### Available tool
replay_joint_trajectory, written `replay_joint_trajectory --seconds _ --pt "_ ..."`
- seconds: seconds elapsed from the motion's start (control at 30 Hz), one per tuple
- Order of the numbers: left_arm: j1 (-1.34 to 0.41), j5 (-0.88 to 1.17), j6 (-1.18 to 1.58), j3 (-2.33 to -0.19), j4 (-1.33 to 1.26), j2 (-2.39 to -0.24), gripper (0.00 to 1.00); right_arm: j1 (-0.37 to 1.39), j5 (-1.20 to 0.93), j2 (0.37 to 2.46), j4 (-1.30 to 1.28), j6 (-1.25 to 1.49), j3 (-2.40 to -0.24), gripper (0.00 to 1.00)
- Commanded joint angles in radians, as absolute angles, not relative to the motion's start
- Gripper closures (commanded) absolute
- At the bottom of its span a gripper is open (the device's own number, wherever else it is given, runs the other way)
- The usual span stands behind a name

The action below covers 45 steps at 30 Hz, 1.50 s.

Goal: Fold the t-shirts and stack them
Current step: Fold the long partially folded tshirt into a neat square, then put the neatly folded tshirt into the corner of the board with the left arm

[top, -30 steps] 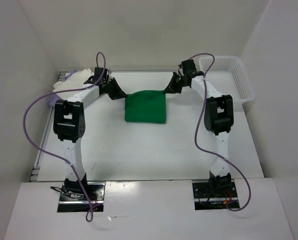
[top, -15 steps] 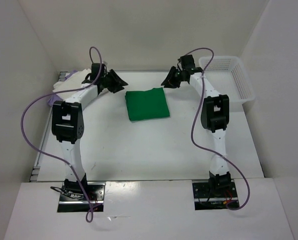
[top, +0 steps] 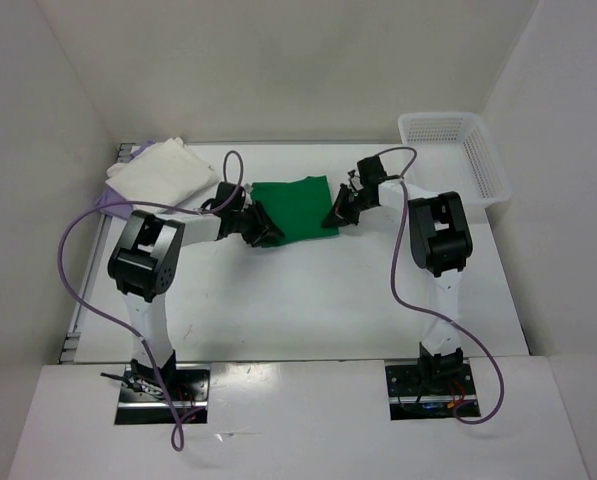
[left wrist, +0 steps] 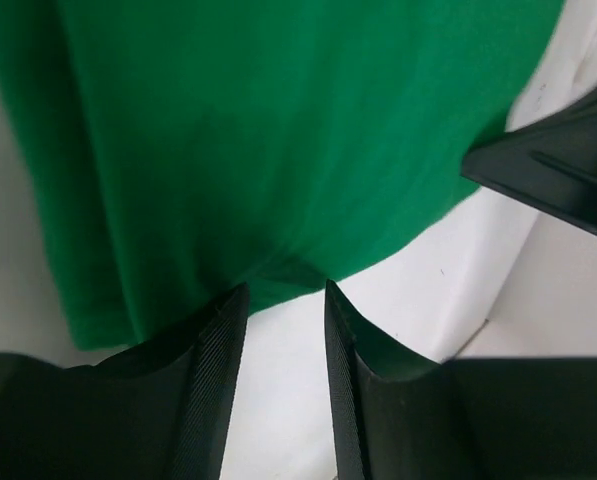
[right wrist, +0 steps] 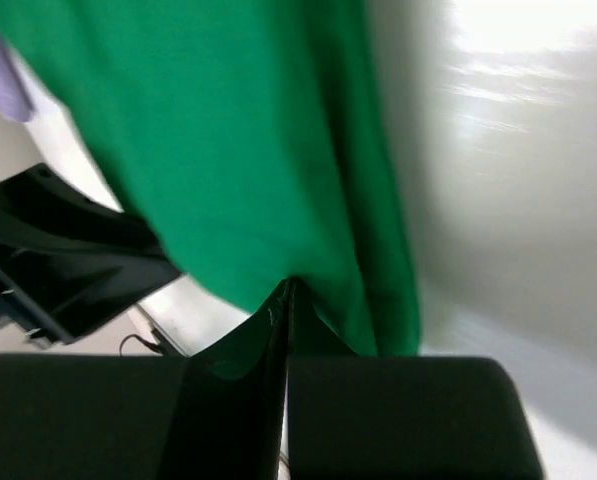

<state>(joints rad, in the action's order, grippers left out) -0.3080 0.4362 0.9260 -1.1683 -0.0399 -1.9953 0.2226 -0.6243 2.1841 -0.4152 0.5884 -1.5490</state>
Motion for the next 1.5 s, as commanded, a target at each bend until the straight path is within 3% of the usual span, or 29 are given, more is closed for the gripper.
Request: replay_joint_trajectory --seconds 0.0,0.07,0.23,0.33,0.53,0.67,0.8,0.97,1.0,1.07,1.1,1.23,1.37,1.47 --pt "-0.295 0.426 0.913 -1.085 -0.103 -1.954 0.54 0.227 -0.620 2.194 -0.333 0.577 -1.502 1.00" --pt "-0.295 0.417 0.923 -1.042 -0.114 -1.930 0.50 0.227 -0.611 2.181 -0.322 0.577 -1.488 1.00" --pt "-0.262 0.407 0.913 -0.912 -0.095 -1.778 0.29 0.227 -0.580 2.132 -0.331 0.568 -1.459 1.00" --pt "-0.241 0.370 0.902 -0.899 -0.075 -1.669 0.17 0.227 -0.590 2.105 -0.353 0.568 -1.459 0.92" --pt "-0.206 0.308 0.841 -0.980 -0.049 -1.718 0.12 0.227 -0.600 1.985 -0.402 0.537 -1.477 0.62" --pt "-0.196 0.295 0.778 -1.104 -0.037 -1.874 0.12 0.227 -0.600 1.872 -0.422 0.526 -1.434 0.56" --pt "-0.196 0.327 0.749 -1.219 -0.037 -2.055 0.12 0.227 -0.600 1.770 -0.422 0.526 -1.365 0.56" --pt "-0.228 0.380 0.749 -1.336 -0.060 -2.192 0.27 0.207 -0.614 1.675 -0.431 0.535 -1.322 0.56" --pt "-0.239 0.380 0.761 -1.377 -0.069 -2.224 0.38 0.207 -0.614 1.649 -0.422 0.546 -1.309 0.56" --pt "-0.253 0.432 0.796 -1.403 -0.131 -2.249 0.52 0.195 -0.614 1.626 -0.422 0.555 -1.290 0.56" --pt "-0.264 0.443 0.831 -1.446 -0.132 -2.249 0.67 0.186 -0.626 1.605 -0.413 0.555 -1.266 0.56" --pt "-0.264 0.443 0.868 -1.602 -0.121 -2.237 0.89 0.163 -0.647 1.566 -0.403 0.565 -1.195 0.56" --pt "-0.264 0.453 0.868 -1.794 -0.072 -2.204 0.98 0.135 -0.684 1.531 -0.394 0.577 -1.129 0.56" --pt "-0.201 0.475 0.890 -1.870 -0.052 -2.172 0.99 0.126 -0.684 1.517 -0.394 0.577 -1.115 0.56"
